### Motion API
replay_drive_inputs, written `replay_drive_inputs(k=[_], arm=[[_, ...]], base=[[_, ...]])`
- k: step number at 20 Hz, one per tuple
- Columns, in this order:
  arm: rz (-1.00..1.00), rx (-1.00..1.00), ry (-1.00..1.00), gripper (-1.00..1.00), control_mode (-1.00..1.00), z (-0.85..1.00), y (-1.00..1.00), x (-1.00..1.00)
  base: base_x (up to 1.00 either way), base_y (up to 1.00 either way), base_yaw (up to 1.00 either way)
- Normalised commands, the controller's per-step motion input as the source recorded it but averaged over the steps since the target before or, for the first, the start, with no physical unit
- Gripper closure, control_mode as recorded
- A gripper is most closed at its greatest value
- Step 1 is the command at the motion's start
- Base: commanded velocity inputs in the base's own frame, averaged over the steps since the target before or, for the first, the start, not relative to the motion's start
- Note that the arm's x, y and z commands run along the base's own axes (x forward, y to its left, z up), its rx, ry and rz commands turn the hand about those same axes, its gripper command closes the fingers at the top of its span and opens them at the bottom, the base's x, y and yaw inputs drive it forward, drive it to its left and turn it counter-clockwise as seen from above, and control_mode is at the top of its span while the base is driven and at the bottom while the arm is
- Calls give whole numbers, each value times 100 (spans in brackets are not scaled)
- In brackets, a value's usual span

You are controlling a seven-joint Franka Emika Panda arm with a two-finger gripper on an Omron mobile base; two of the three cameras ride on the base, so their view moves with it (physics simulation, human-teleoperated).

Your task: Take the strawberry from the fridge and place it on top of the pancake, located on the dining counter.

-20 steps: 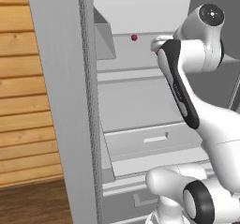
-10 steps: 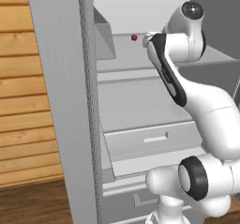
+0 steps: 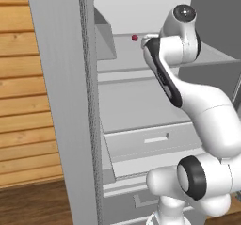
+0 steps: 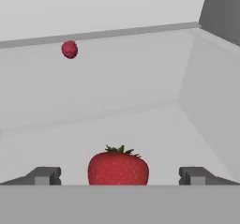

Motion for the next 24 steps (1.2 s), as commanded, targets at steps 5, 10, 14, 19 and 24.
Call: replay_drive_inputs(k=[5, 10, 14, 19, 24], arm=[[0, 0, 0, -100, -100, -23, 0, 38], [0, 0, 0, -100, -100, -2, 0, 28], [-1, 2, 5, 100, -100, -22, 0, 0], [-8, 4, 1, 100, -100, -25, -1, -37], [-4, 0, -3, 100, -100, -9, 0, -76]], base=[[0, 0, 0], [0, 0, 0], [0, 0, 0], [0, 0, 0], [0, 0, 0]])
